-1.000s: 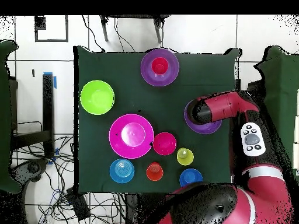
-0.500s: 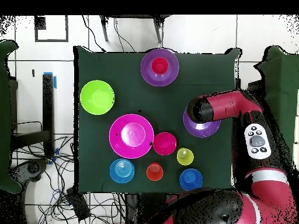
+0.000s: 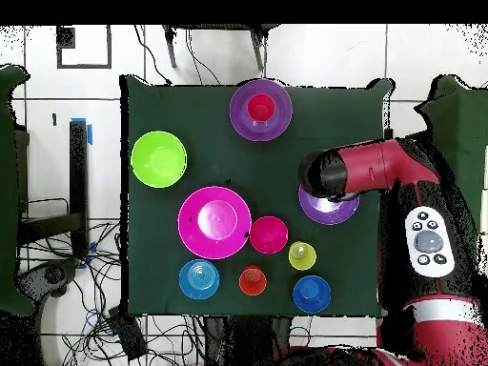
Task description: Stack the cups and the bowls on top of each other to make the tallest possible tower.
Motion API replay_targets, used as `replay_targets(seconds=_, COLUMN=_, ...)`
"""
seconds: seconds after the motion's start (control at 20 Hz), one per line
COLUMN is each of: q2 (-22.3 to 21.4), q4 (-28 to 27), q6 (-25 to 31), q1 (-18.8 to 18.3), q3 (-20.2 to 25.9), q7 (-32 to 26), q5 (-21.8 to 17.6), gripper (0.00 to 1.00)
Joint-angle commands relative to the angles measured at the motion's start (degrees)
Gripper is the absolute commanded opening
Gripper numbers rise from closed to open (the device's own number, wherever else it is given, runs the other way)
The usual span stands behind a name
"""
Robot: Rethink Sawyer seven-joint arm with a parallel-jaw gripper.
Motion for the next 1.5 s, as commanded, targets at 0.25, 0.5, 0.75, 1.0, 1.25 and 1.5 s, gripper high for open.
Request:
replay_targets(seconds=0.25, q2=0.66, q4=5.74, q6=11.53, q1=-0.33, q3=6.22, q7=-16.74, q5=7.34, gripper=1.0)
replay_targets(seconds=0.5, q2=1.39, q4=12.84, q6=7.89, q1=-4.94, q3=10.14, q7=-11.67, q5=15.55, gripper=1.0)
replay_targets(seconds=0.75, q2=-0.1, q4=18.82, q6=3.02, q1=-5.33, q3=10.01, q7=-6.37, q5=17.01, gripper=1.0)
replay_targets(seconds=1.0, q2=-0.08, q4=21.85, q6=0.35, q1=-4.64, q3=9.15, q7=-3.46, q5=15.99, gripper=1.0)
replay_targets(seconds=1.25, q2=0.64, q4=22.89, q6=-1.01, q1=-2.87, q3=7.58, q7=-0.78, q5=14.49, gripper=1.0)
replay_targets(seconds=1.5, q2=2.81, q4=23.17, q6=-6.49, q1=-2.0, q3=6.84, q7=2.21, q5=13.03, gripper=1.0)
